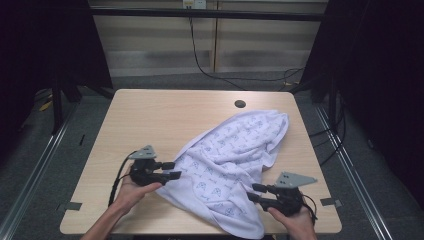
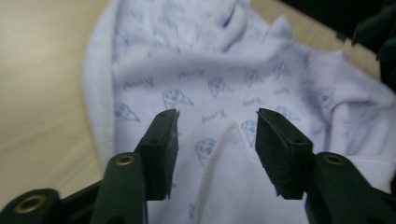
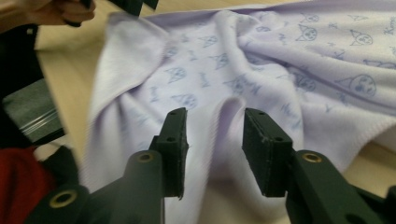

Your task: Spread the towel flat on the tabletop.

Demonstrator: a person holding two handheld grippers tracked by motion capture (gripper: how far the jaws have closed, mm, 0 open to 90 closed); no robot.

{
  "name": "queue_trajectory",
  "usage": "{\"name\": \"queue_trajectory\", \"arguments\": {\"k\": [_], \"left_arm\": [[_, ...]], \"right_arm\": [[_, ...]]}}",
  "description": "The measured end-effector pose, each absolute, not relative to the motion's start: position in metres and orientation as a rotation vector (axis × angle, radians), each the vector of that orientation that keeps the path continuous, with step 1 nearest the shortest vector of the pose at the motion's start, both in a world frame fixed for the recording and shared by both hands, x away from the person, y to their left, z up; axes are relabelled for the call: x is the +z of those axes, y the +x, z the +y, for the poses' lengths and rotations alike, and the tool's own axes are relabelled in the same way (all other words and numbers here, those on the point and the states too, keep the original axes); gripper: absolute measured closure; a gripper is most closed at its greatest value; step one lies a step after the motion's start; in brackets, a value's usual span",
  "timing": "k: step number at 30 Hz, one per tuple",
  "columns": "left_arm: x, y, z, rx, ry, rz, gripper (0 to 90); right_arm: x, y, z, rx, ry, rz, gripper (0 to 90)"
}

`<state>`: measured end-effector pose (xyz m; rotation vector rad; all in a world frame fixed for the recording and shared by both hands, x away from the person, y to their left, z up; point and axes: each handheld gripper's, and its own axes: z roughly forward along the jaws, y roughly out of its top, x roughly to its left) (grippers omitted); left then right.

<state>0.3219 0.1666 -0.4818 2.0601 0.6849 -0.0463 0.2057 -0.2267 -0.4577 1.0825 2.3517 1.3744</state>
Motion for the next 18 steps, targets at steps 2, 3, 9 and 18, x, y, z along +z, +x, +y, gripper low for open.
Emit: {"name": "queue_trajectory", "arguments": {"k": [2, 3, 9, 18], "left_arm": [[-0.49, 0.322, 0.155, -0.037, 2.119, 0.678, 45.7], [-0.493, 0.321, 0.151, -0.037, 2.148, 0.67, 46.8], [-0.484, 0.306, 0.165, -0.105, 2.08, 0.578, 87.6], [-0.446, 0.25, 0.227, -0.136, 1.887, 0.451, 87.5]], "right_arm": [[-0.465, 0.222, -0.22, 1.368, 1.095, 2.378, 57.9], [-0.468, 0.229, -0.218, 1.356, 1.106, 2.381, 56.6], [-0.485, 0.238, -0.205, 1.278, 1.099, 2.464, 70.7], [-0.467, 0.186, -0.24, 1.323, 1.153, 2.334, 81.1]]}}
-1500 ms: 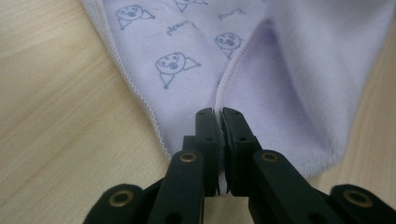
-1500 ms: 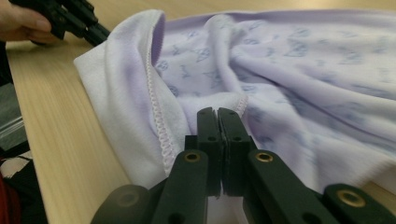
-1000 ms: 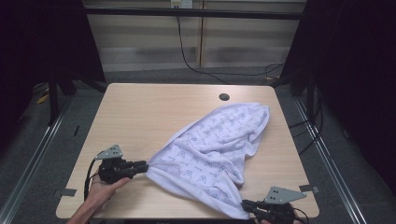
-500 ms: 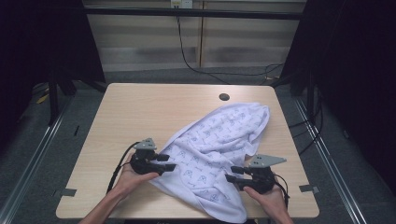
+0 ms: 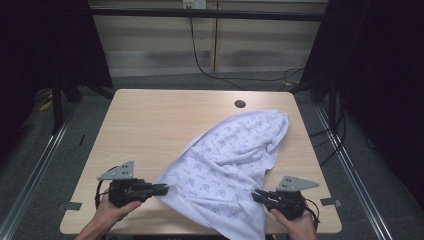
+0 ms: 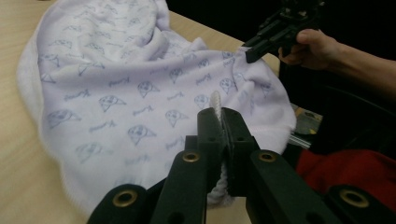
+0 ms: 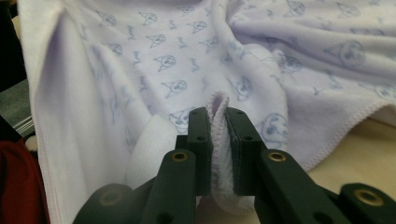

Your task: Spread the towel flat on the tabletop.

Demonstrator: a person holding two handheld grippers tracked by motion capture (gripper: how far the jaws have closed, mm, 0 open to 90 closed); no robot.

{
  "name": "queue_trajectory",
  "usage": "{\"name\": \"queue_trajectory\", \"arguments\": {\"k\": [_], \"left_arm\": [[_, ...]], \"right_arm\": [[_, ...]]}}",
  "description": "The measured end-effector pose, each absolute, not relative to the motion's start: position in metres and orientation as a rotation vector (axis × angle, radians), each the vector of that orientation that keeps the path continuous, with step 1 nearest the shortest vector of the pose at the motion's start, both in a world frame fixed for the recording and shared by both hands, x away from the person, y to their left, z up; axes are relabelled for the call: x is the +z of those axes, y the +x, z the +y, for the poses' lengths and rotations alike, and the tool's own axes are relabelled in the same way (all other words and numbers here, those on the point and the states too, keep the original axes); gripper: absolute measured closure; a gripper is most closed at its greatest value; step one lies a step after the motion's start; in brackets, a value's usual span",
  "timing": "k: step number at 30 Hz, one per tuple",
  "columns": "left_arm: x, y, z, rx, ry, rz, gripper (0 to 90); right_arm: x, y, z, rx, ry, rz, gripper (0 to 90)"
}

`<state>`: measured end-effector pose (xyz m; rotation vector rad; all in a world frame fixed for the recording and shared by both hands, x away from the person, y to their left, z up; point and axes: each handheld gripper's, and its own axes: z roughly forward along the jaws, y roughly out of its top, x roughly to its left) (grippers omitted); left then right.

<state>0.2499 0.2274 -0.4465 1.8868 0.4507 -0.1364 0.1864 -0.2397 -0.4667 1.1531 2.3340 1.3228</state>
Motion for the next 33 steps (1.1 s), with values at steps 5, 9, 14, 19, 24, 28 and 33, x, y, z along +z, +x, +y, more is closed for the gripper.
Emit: {"name": "queue_trajectory", "arguments": {"k": [5, 9, 14, 19, 24, 28, 33], "left_arm": [[-0.454, 0.234, 0.246, -0.184, 1.903, 0.449, 82.1], [-0.457, 0.244, 0.253, -0.158, 1.875, 0.522, 67.8], [-0.463, 0.279, 0.235, -0.101, 1.929, 0.579, 64.9], [-0.481, 0.311, 0.185, -0.107, 2.054, 0.585, 68.2], [-0.505, 0.325, 0.149, -0.08, 2.186, 0.6, 68.2], [-0.504, 0.321, 0.157, -0.007, 2.203, 0.615, 72.5], [-0.502, 0.307, 0.186, 0.014, 2.2, 0.67, 73.2]], "right_arm": [[-0.473, 0.153, -0.253, 1.308, 1.213, 2.345, 70.7], [-0.468, 0.143, -0.257, 1.291, 1.202, 2.313, 63.1], [-0.458, 0.158, -0.261, 1.339, 1.192, 2.266, 60.4], [-0.466, 0.188, -0.247, 1.305, 1.194, 2.327, 63.1], [-0.483, 0.207, -0.237, 1.263, 1.207, 2.37, 62.0], [-0.487, 0.206, -0.238, 1.239, 1.219, 2.397, 57.6], [-0.494, 0.196, -0.237, 1.184, 1.208, 2.447, 51.1]]}}
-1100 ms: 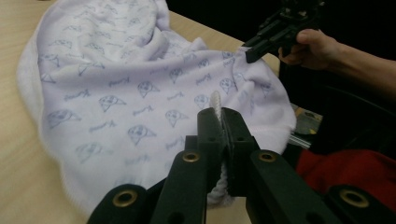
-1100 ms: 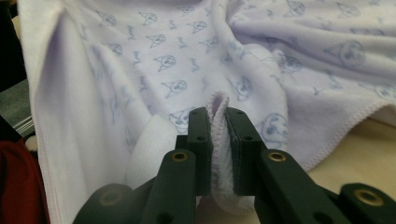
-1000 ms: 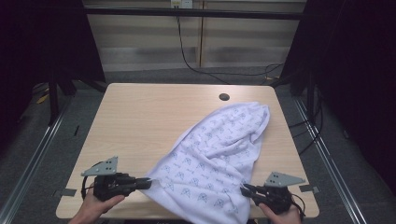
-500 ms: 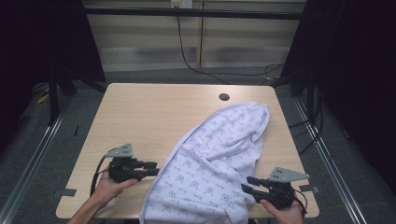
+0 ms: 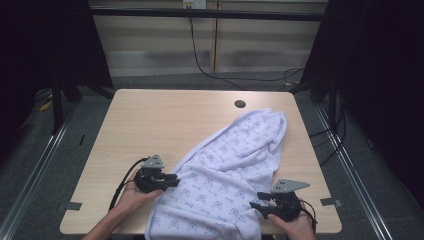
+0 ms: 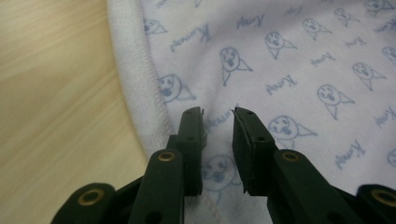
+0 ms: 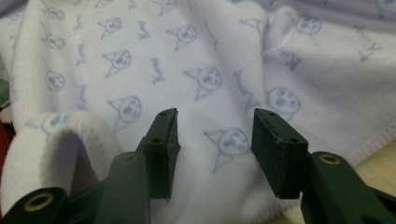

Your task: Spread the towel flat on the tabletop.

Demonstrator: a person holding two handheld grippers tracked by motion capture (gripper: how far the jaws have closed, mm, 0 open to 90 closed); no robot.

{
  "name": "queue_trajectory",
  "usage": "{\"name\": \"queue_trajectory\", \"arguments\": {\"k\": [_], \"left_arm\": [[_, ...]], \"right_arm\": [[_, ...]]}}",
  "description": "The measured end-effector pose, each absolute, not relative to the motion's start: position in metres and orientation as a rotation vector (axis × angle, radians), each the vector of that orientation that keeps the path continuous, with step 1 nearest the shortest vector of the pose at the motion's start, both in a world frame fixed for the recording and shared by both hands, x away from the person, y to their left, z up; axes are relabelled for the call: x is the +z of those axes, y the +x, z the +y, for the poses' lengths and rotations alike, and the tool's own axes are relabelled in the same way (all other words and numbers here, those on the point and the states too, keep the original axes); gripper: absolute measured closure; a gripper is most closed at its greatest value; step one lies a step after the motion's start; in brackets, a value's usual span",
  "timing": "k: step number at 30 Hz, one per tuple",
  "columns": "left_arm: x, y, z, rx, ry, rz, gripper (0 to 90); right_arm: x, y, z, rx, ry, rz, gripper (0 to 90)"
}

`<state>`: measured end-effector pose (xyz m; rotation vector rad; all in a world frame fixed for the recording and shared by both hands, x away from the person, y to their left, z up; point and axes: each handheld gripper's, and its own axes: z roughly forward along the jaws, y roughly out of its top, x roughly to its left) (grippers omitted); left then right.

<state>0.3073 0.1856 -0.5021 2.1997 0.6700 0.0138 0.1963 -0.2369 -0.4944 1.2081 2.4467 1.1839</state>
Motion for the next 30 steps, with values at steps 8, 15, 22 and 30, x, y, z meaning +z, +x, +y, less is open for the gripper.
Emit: {"name": "queue_trajectory", "arguments": {"k": [8, 15, 22, 30], "left_arm": [[-0.502, 0.252, 0.238, -0.119, 2.162, 0.695, 73.9], [-0.491, 0.263, 0.232, -0.097, 2.091, 0.664, 69.4], [-0.494, 0.33, 0.168, -0.044, 2.16, 0.657, 68.0], [-0.503, 0.345, 0.168, 0.087, 2.202, 0.702, 71.8]], "right_arm": [[-0.497, 0.173, -0.226, 1.136, 1.17, 2.51, 43.7], [-0.488, 0.172, -0.224, 1.22, 1.152, 2.483, 49.4], [-0.476, 0.228, -0.22, 1.266, 1.151, 2.379, 58.4], [-0.493, 0.262, -0.215, 1.186, 1.208, 2.385, 58.0]]}}
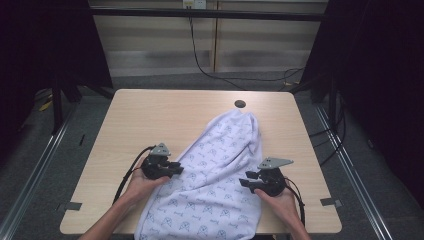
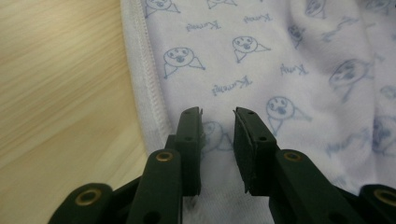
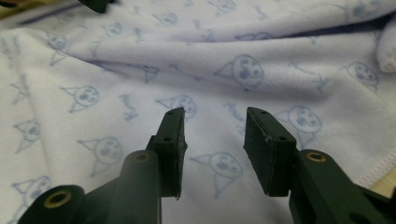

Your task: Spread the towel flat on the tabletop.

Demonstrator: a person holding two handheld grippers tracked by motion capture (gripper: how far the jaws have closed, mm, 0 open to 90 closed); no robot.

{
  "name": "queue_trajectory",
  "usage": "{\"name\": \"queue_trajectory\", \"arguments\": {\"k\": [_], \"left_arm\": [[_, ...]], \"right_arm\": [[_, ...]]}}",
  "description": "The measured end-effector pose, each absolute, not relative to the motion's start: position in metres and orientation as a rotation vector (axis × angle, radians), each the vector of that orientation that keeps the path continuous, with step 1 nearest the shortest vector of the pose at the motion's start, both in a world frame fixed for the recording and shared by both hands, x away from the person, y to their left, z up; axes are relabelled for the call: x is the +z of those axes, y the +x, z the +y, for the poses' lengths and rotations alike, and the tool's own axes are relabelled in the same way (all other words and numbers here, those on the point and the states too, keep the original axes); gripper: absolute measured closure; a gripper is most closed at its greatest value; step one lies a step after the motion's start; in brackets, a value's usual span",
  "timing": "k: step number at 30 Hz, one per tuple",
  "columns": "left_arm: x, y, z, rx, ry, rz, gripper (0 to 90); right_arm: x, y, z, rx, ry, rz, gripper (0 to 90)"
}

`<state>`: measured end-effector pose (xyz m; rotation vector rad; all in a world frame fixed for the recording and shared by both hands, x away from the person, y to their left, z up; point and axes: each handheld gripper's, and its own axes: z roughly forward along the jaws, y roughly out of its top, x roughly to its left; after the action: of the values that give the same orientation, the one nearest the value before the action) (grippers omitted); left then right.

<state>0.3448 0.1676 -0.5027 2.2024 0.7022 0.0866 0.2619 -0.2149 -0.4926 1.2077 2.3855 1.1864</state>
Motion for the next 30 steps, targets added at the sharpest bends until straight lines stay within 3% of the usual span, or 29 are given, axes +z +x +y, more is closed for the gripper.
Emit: {"name": "queue_trajectory", "arguments": {"k": [6, 8, 14, 23, 26, 30], "left_arm": [[-0.503, 0.31, 0.222, 0.038, 2.16, 0.766, 72.9], [-0.505, 0.294, 0.237, -0.044, 2.112, 0.796, 72.5], [-0.503, 0.251, 0.252, -0.176, 2.112, 0.741, 66.9], [-0.5, 0.296, 0.222, 0.022, 2.114, 0.793, 59.0], [-0.506, 0.312, 0.218, -0.004, 2.083, 0.843, 63.0], [-0.505, 0.307, 0.215, 0.011, 2.109, 0.799, 64.3]], "right_arm": [[-0.502, 0.251, -0.214, 1.127, 1.183, 2.433, 55.7], [-0.502, 0.244, -0.213, 1.147, 1.188, 2.445, 55.7], [-0.499, 0.209, -0.207, 1.157, 1.137, 2.509, 54.7], [-0.493, 0.161, -0.21, 1.171, 1.151, 2.586, 54.9], [-0.489, 0.179, -0.212, 1.283, 1.155, 2.49, 55.0], [-0.48, 0.226, -0.202, 1.307, 1.109, 2.433, 56.0]]}}
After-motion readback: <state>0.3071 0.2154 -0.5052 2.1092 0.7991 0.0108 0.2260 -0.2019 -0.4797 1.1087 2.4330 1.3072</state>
